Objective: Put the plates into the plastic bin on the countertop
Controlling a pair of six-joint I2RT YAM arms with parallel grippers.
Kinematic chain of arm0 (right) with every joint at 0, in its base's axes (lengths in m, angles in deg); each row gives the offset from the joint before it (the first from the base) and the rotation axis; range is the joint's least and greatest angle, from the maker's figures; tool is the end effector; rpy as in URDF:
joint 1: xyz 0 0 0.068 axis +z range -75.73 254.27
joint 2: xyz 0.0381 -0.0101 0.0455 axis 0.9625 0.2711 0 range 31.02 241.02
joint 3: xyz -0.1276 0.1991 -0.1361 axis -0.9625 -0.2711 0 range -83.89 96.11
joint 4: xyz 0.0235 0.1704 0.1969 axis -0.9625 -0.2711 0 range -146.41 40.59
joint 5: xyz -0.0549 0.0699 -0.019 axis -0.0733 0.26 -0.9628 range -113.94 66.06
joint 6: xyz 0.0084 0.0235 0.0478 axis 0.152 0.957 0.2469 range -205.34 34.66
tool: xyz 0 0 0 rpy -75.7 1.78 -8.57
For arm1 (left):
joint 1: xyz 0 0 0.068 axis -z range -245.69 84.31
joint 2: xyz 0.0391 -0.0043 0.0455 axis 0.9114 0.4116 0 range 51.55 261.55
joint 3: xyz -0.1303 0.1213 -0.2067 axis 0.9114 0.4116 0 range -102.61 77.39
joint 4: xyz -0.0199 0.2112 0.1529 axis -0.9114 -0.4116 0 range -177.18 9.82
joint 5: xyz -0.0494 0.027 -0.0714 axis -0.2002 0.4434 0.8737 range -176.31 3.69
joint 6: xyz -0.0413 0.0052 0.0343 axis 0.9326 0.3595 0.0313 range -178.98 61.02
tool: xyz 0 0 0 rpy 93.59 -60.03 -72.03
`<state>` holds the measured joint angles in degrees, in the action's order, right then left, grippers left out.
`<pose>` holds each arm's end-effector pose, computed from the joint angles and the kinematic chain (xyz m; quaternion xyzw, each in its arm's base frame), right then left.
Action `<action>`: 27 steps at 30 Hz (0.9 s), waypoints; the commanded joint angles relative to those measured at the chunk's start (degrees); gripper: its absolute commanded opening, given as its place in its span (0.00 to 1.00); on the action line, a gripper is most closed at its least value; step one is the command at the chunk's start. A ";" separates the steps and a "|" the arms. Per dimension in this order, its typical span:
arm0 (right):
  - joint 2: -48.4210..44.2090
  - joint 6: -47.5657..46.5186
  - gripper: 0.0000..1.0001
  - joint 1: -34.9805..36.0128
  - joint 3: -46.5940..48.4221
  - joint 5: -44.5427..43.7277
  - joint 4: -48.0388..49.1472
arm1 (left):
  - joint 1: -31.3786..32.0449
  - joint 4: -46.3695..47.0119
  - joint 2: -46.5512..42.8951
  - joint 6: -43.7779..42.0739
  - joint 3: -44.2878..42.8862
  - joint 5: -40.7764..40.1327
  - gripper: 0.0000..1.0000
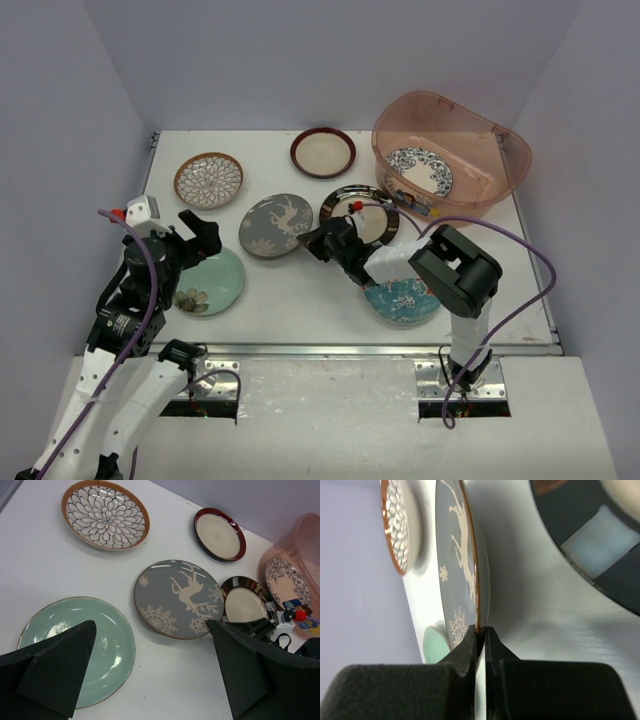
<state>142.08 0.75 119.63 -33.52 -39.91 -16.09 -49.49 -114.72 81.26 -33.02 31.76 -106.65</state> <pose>0.2762 0.2658 0.1259 0.3621 0.7680 0.4205 0.3198 0.1107 -0.0194 0.3350 -0.1706 0.7878 -0.0727 0.5873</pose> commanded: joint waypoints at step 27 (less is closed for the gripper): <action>-35.60 -3.84 0.00 -23.54 1.10 14.17 -6.62 | 2.57 1.82 0.25 0.50 -0.34 -1.81 1.00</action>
<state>113.31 -4.57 103.41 -37.85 -25.03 -21.72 -47.69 -114.77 81.28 -32.98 31.76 -107.86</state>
